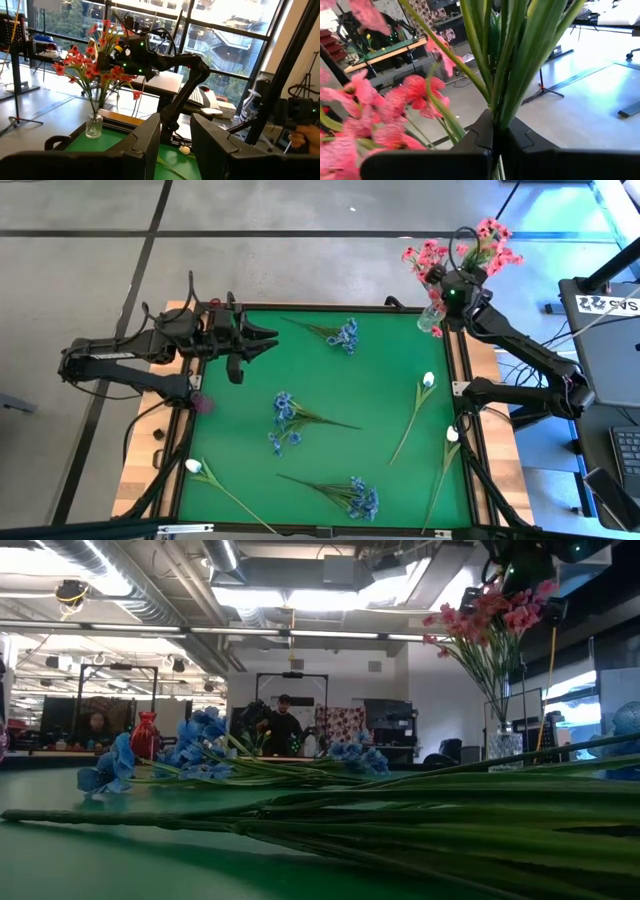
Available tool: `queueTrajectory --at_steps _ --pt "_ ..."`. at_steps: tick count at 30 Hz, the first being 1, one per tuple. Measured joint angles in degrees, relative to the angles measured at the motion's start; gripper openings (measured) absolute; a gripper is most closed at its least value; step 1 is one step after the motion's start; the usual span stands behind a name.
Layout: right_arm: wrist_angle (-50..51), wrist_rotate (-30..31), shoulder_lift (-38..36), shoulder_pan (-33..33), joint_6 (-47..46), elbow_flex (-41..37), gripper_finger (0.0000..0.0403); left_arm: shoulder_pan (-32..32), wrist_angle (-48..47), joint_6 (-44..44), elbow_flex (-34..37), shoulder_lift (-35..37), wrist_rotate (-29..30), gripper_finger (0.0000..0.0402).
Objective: Sort flowers into vase by color
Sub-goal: Put the pink flowers into the transparent vase
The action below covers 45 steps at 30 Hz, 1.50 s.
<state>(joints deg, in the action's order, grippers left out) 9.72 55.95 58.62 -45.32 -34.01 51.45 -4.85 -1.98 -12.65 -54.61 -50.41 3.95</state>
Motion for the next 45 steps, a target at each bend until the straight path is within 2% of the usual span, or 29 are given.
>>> queueTrajectory --at_steps 9,25,34,41,45 --pt "-0.9 2.6 0.1 0.0 7.1 -0.1 0.0011 0.8 -0.3 -1.0 0.0 0.0 -0.6 0.0105" --pt "-4.4 6.1 1.6 0.0 9.0 -0.1 0.0016 0.7 -1.3 -0.8 0.0 0.0 -0.6 0.0105" --pt "-4.0 5.3 2.4 0.0 6.8 -2.6 0.0020 0.7 -2.1 -0.7 0.0 0.0 -0.2 0.0105" --pt "-10.8 5.2 0.9 0.4 8.9 -2.6 0.0021 0.8 -2.1 -0.7 0.0 0.0 -0.2 0.0105" --pt "-10.2 5.4 1.0 0.4 9.7 -2.6 0.0021 0.7 -2.1 -0.7 0.0 0.0 -0.2 0.0105"
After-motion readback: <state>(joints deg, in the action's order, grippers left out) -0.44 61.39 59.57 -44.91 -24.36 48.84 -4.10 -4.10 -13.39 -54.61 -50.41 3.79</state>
